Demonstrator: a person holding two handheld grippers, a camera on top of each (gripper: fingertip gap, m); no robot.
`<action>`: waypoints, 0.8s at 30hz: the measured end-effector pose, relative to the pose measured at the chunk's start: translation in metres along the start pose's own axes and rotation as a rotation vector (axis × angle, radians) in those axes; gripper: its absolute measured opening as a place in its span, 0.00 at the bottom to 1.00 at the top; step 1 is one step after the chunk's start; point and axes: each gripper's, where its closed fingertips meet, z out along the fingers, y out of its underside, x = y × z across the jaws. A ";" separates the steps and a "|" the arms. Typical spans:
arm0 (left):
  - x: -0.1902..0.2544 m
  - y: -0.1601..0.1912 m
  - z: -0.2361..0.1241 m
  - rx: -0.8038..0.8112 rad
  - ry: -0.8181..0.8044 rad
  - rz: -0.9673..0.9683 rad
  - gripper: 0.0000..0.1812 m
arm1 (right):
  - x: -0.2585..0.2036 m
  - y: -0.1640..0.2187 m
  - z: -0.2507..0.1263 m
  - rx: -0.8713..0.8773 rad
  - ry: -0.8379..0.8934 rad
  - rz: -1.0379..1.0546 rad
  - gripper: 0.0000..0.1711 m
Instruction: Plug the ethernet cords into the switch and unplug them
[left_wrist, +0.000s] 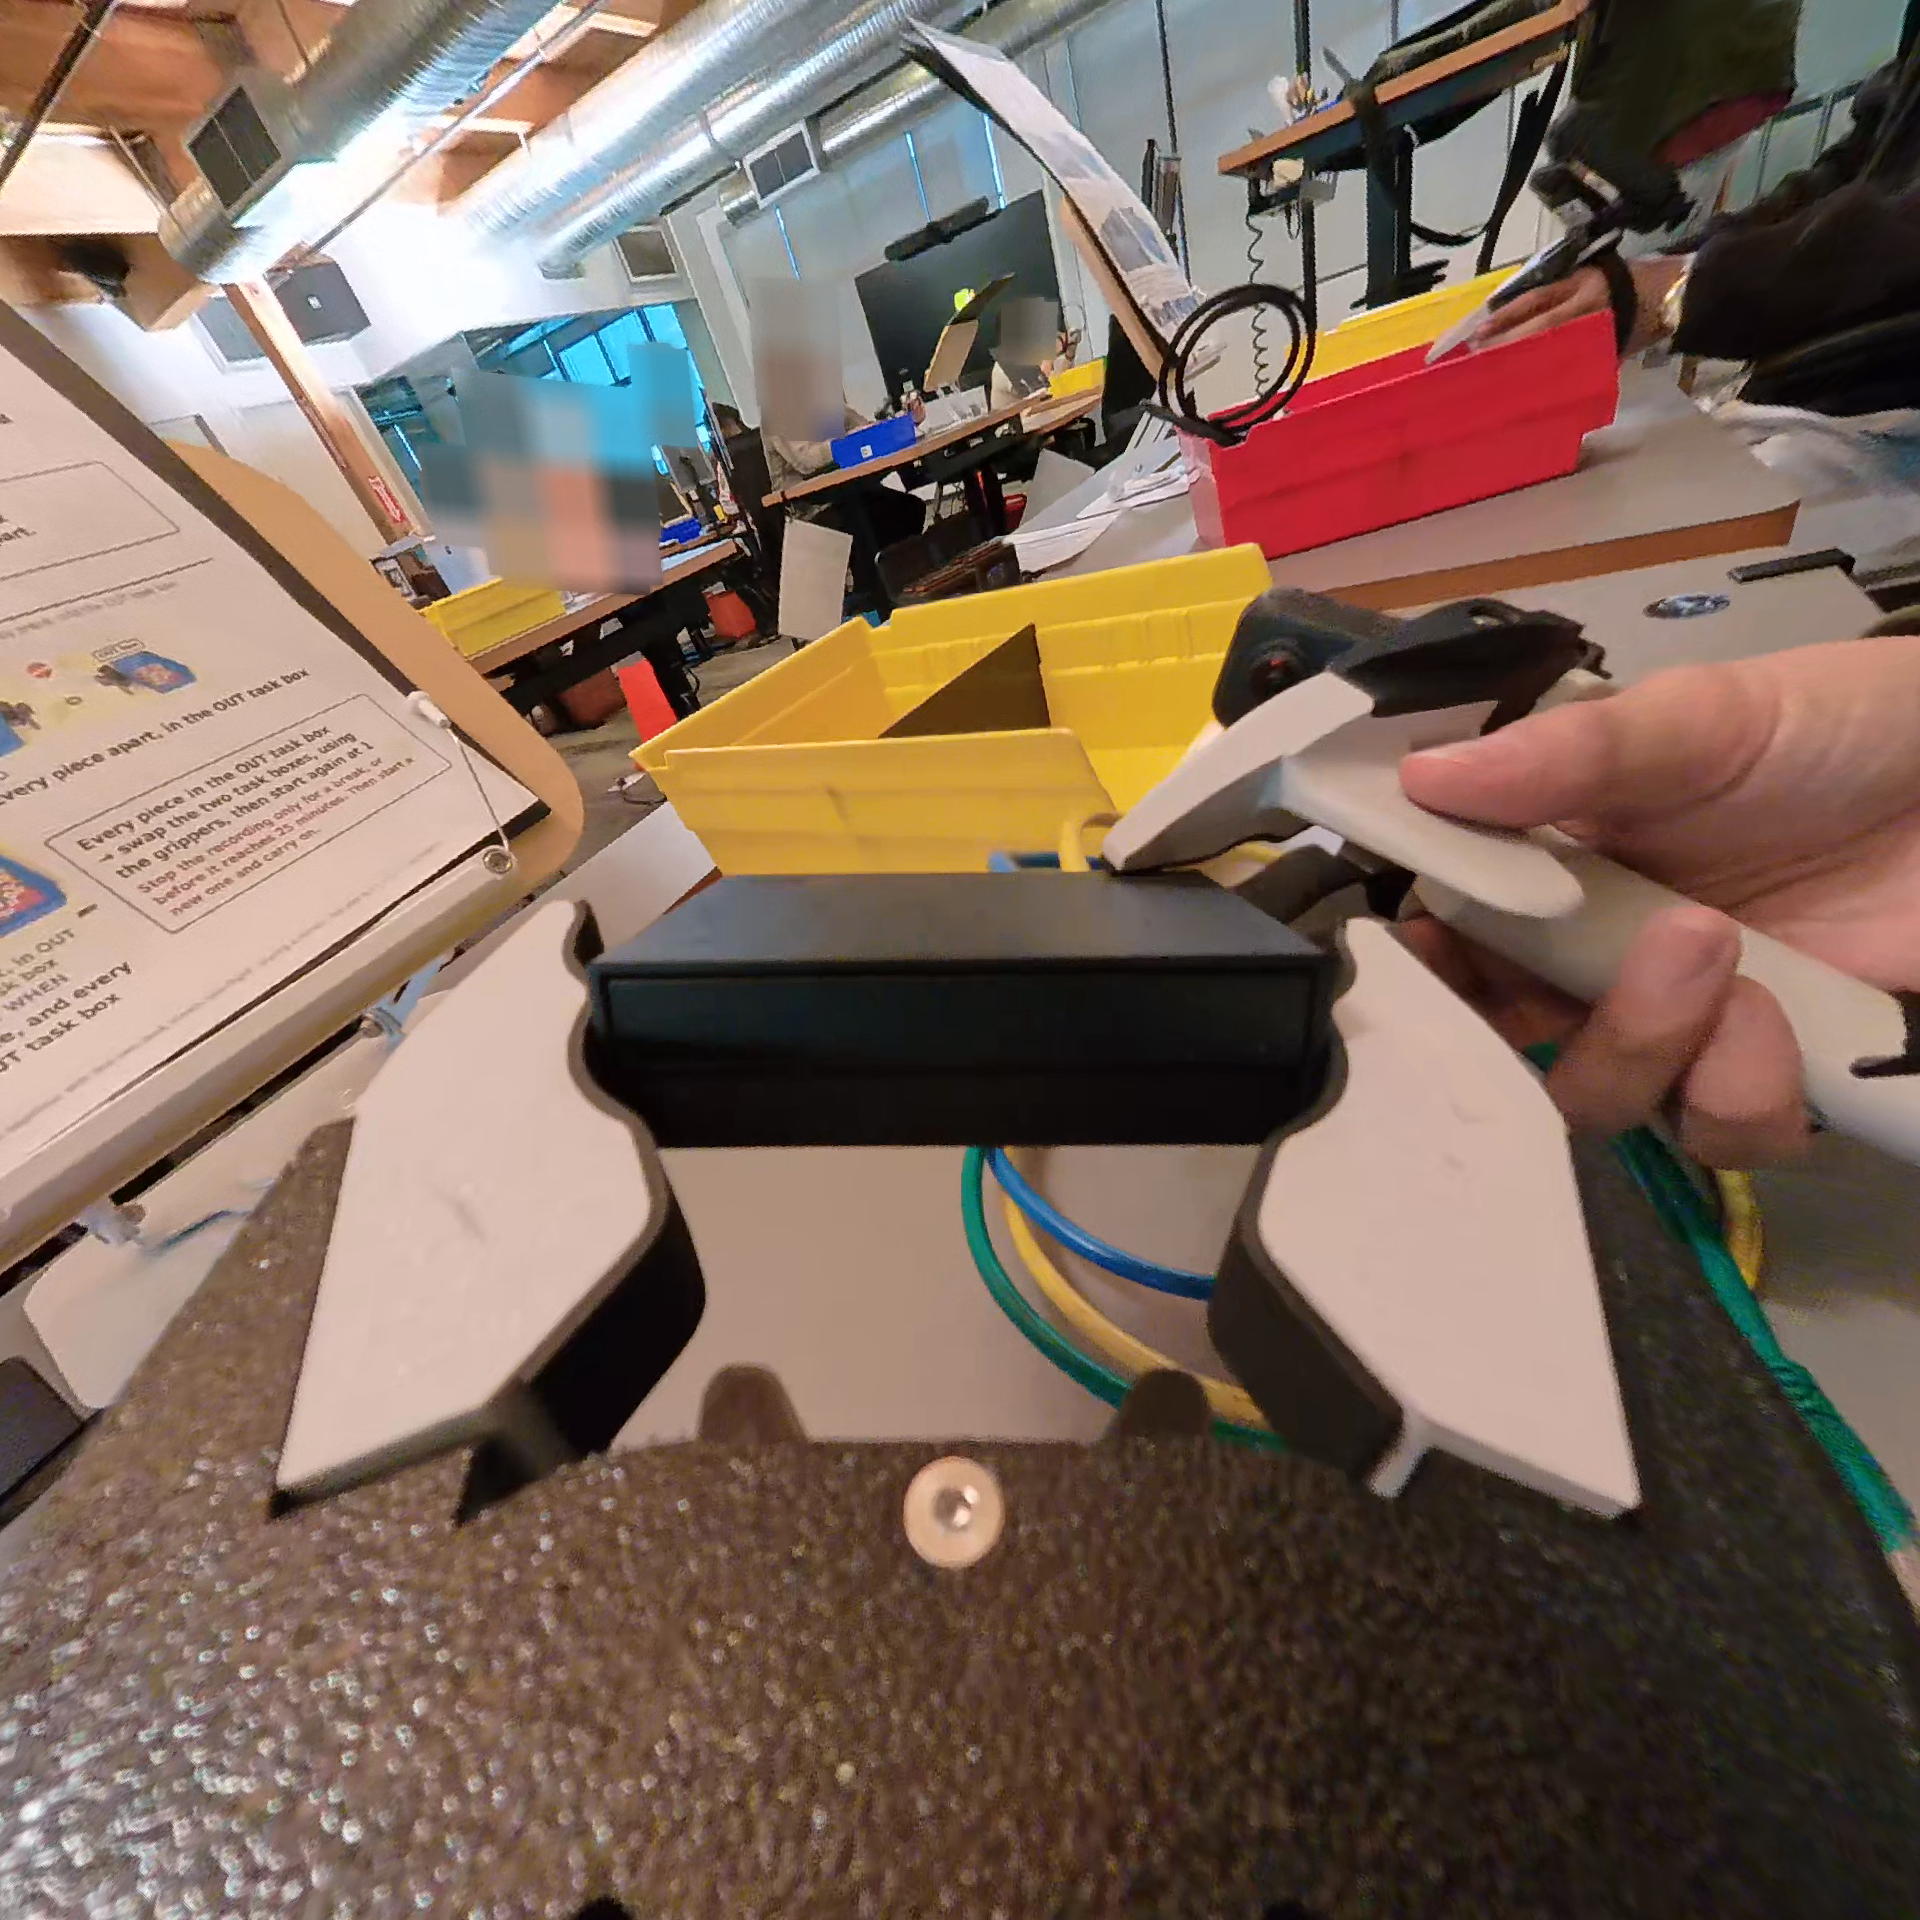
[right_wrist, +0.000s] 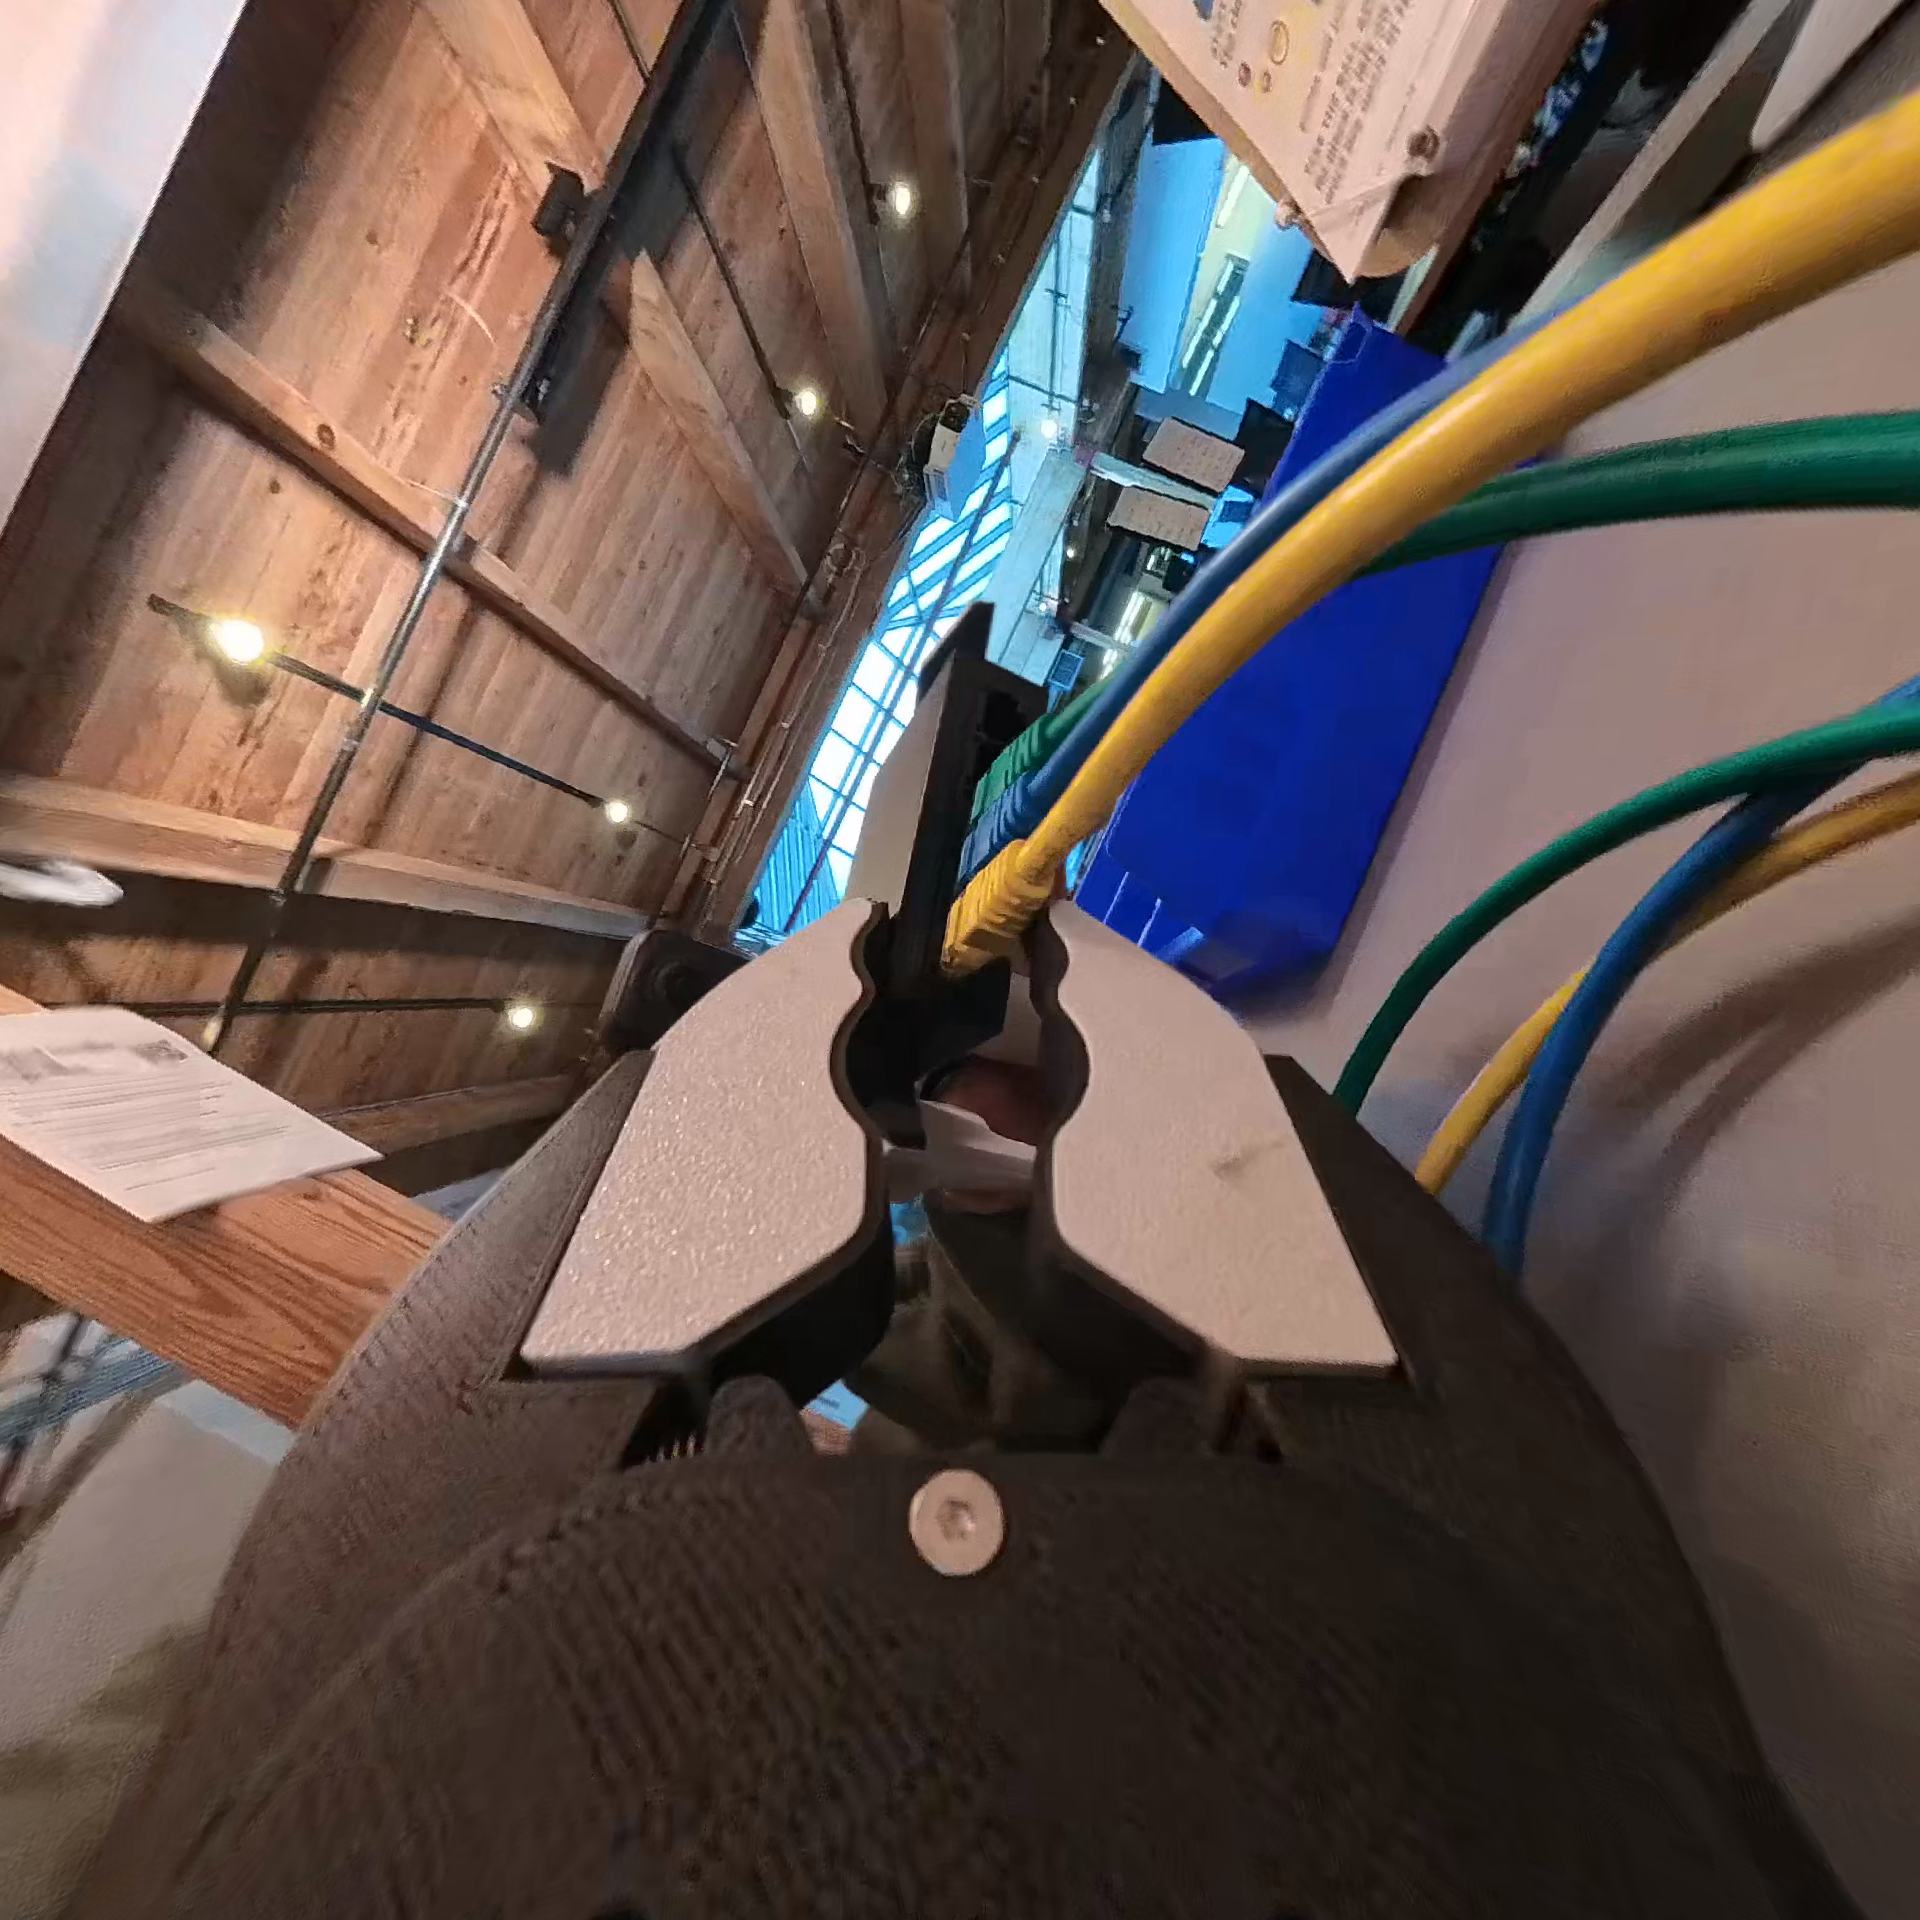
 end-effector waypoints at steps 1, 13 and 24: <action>0.000 0.001 0.000 -0.018 -0.005 0.008 0.69 | -0.001 -0.001 0.000 0.005 -0.001 -0.056 0.15; 0.005 -0.021 -0.029 0.087 0.046 -0.841 0.33 | -0.029 -0.024 -0.009 0.226 0.007 -0.349 0.14; 0.015 -0.010 -0.033 0.201 0.252 -1.470 0.15 | -0.015 -0.007 -0.013 0.292 0.137 -0.256 0.08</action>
